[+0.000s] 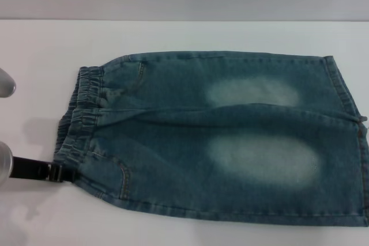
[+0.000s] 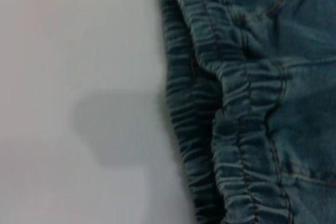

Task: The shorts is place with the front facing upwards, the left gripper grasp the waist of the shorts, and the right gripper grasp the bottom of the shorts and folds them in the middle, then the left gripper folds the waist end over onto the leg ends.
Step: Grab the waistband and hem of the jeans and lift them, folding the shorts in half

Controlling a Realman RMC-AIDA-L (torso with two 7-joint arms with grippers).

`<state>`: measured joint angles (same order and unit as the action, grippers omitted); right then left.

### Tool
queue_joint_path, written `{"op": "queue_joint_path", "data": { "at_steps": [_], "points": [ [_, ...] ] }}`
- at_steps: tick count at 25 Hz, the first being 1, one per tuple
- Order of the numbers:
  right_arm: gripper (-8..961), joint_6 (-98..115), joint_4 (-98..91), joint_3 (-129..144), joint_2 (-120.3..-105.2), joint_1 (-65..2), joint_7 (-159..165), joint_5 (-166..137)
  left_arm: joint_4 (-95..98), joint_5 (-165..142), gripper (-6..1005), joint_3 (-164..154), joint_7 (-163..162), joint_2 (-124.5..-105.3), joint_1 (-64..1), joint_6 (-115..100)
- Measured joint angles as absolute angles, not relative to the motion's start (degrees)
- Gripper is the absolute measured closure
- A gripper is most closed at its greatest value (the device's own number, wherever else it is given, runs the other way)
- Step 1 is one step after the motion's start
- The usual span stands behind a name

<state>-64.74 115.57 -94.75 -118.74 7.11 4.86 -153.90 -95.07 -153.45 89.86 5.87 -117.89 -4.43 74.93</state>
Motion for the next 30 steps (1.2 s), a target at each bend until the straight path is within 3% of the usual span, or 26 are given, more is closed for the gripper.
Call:
{"op": "queue_joint_path", "data": {
  "at_steps": [8,13,16,21,30],
  "points": [
    [146,-64.7,115.7,-95.1,-118.82,7.3,4.4,-153.9,-95.7,-153.5,465,89.0,6.6,-117.93,-4.6,75.0],
    [146,-64.7,115.7,-95.0,-118.83,7.7,4.2,-153.9,-96.8,-153.7,701,89.0,6.4,-118.01,-4.5,74.8],
    [145,-64.8,115.7,-94.7,-118.83,7.9,4.2,-153.9,-97.0,-153.7,893,88.9,6.4,-118.03,-4.7,74.8],
    [145,-64.8,115.8,-94.7,-118.83,8.2,4.2,-153.9,-97.1,-153.4,998,88.9,6.7,-118.03,-4.8,74.7],
    [144,-64.9,115.5,-94.9,-118.86,8.2,3.4,-153.6,-102.5,-153.4,998,89.0,6.4,-117.99,-4.1,75.5]
  ]
}}
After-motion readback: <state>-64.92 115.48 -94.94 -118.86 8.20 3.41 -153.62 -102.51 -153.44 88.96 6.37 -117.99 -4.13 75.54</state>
